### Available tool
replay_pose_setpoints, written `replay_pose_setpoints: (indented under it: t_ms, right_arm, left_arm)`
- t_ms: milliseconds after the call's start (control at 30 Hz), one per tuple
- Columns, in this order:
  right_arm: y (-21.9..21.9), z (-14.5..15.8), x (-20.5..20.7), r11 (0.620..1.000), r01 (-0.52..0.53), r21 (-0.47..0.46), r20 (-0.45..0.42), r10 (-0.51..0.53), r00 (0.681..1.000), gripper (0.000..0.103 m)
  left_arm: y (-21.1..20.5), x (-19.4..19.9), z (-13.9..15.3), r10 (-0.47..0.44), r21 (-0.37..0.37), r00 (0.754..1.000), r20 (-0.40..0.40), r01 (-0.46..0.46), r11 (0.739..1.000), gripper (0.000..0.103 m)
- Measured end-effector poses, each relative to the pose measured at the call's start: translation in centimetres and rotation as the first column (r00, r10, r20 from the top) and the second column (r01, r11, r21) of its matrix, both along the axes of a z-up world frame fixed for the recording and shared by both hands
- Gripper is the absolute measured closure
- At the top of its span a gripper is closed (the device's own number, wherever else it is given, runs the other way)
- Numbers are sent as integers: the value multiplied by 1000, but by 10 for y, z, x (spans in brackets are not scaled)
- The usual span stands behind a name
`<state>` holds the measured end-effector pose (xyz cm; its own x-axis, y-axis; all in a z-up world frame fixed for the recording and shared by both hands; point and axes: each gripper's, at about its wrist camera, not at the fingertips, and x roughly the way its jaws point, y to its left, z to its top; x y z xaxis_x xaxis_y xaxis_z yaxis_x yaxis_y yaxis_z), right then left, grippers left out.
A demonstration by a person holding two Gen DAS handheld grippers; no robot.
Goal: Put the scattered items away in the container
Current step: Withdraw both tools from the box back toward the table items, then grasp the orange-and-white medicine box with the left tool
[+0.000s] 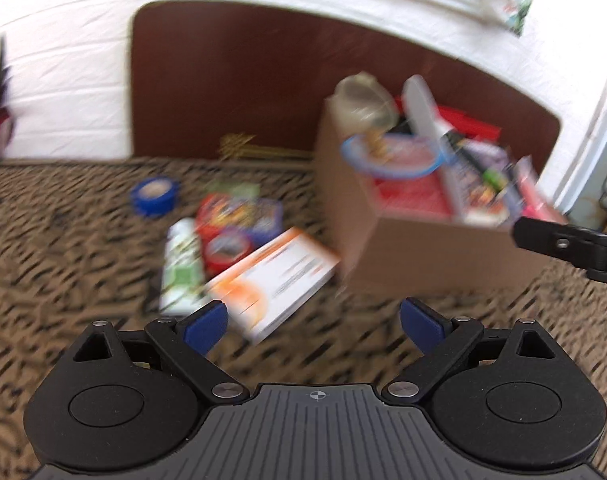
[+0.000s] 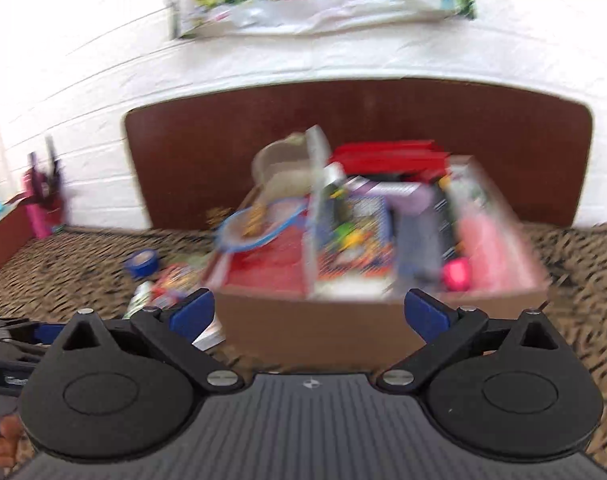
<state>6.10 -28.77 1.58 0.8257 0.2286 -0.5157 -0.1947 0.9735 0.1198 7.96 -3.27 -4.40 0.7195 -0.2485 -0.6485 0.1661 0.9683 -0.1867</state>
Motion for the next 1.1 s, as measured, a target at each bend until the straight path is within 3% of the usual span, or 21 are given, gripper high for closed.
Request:
replay_pose_setpoints:
  t_ms: [233, 333, 500, 633, 967, 1100]
  right_arm:
    - [56, -34, -18, 998, -61, -16, -102, 59, 993, 0]
    - [78, -49, -19, 997, -75, -27, -161, 70, 985, 0]
    - [108, -72, -19, 989, -124, -79, -177, 108, 978, 0]
    - [122, -84, -8, 984, -155, -94, -192, 135, 972, 1]
    - [147, -105, 33, 979, -192, -64, -235, 172, 957, 16]
    - [152, -111, 43, 979, -190, -76, -230, 169, 958, 16]
  left_arm:
    - [65, -15, -18, 120, -73, 990, -73, -125, 989, 4]
    - [79, -15, -20, 116, -88, 991, -69, -121, 989, 4]
    - [75, 5, -23, 30, -48, 999, -38, -32, 998, 5]
    - [67, 30, -30, -42, -17, 999, -28, 41, 999, 12]
    - [49, 99, -52, -187, -33, 978, -95, 185, 982, 31]
    - [44, 112, -64, -223, -26, 967, -125, 221, 975, 32]
